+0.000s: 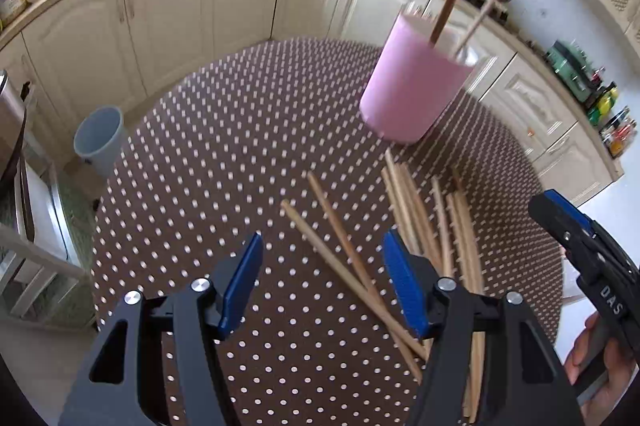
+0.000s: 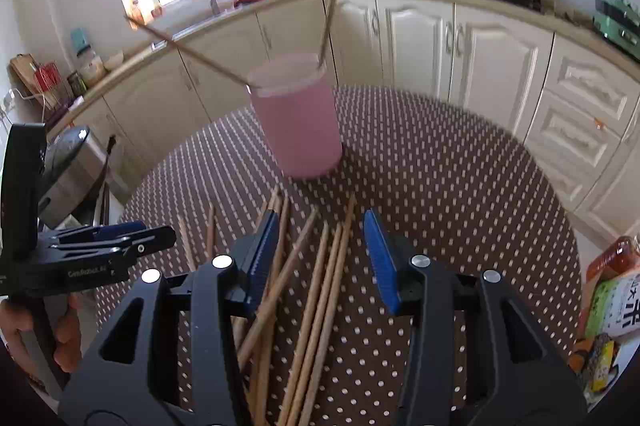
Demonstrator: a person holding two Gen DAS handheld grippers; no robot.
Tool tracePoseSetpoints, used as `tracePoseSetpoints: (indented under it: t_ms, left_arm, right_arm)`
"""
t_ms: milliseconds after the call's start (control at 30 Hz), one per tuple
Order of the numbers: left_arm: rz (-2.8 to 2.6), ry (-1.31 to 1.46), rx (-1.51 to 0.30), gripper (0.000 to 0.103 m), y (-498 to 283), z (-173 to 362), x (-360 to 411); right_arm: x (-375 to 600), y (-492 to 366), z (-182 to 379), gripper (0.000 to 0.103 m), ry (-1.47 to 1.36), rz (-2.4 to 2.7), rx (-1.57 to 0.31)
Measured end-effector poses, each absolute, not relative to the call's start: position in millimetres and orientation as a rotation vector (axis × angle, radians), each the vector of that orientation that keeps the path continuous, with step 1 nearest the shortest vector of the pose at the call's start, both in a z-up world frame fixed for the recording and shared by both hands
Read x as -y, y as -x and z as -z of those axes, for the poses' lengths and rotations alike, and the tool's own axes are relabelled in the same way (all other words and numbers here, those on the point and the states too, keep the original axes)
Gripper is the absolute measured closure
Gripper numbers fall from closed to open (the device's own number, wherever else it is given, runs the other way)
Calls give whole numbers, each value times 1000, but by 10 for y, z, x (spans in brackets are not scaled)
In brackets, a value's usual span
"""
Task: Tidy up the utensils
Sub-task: 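Grasp another chopstick from the pile with the left tool while the right tool grasps one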
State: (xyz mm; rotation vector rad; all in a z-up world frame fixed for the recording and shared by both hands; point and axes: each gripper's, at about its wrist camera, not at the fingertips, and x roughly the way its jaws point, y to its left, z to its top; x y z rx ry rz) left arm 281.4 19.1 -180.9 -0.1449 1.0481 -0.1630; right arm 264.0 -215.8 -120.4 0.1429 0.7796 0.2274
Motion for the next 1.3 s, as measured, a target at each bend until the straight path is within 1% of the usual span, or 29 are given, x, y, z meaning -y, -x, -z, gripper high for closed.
tracePoseSetpoints:
  t_ms: [67,100,133,167,200,233,333,367,400,600,767,867,900,1033,1067,1133,1300]
  left_arm:
    - [156,142,-1074,42,-2842,1904,-150]
    - [160,140,-1087,47,-2865,1947,-119]
    - [159,136,-1101,58,-2886,1993,-105]
    - [156,135,-1119,64,-2909,2048,-97]
    - [155,138,-1131,66,-2938,2088,-82]
    - [152,142,-1142,71,-2956,2117,-68]
    - [148,145,-1149,74,-2988,2170,-49]
    - [147,145,-1150,77,-3000,2176,-39]
    - [148,150,-1150,82,-3003,2179,-36]
    - [164,161,-1136,83,-3056,2127,13]
    - [192,169,-1119,84,-3119,1935,-68]
    - [196,160,-1103,86,-3090,1875,-100]
    - [198,160,-1099,86,-3092,1851,-94]
    - [202,151,-1086,97,-3094,1775,-93]
    - [202,148,-1086,98,-3102,1759,-91]
    - [203,143,-1084,98,-3106,1755,-103]
    - [214,123,-1090,98,-3137,1768,-56]
  right_arm:
    - [2166,-2664,1299,59,-145,-229,-815]
    - [2169,-2679,1340,59,-146,-231,-833]
    - [2165,-2698,1361,59,-148,-233,-846]
    - [2187,-2722,1391,59,-150,-236,-862]
    - [2185,-2734,1420,59,-151,-237,-875]
    - [2194,-2753,1452,59,-158,-242,-890]
    - [2204,-2803,1514,59,-170,-246,-918]
    - [2215,-2820,1529,59,-175,-248,-923]
    - [2224,-2838,1544,59,-180,-250,-931]
    - [2250,-2931,1604,59,-176,-242,-974]
    - [2213,-3040,1715,59,-148,-241,-1030]
    - [2184,-3092,1758,68,-140,-241,-1042]
    - [2170,-3116,1776,68,-137,-243,-1051]
    - [2118,-3183,1845,69,-101,-236,-1075]
    - [2111,-3209,1850,71,-101,-235,-1077]
    - [2086,-3248,1849,76,-98,-230,-1083]
    - [2049,-3340,1832,80,-109,-242,-1109]
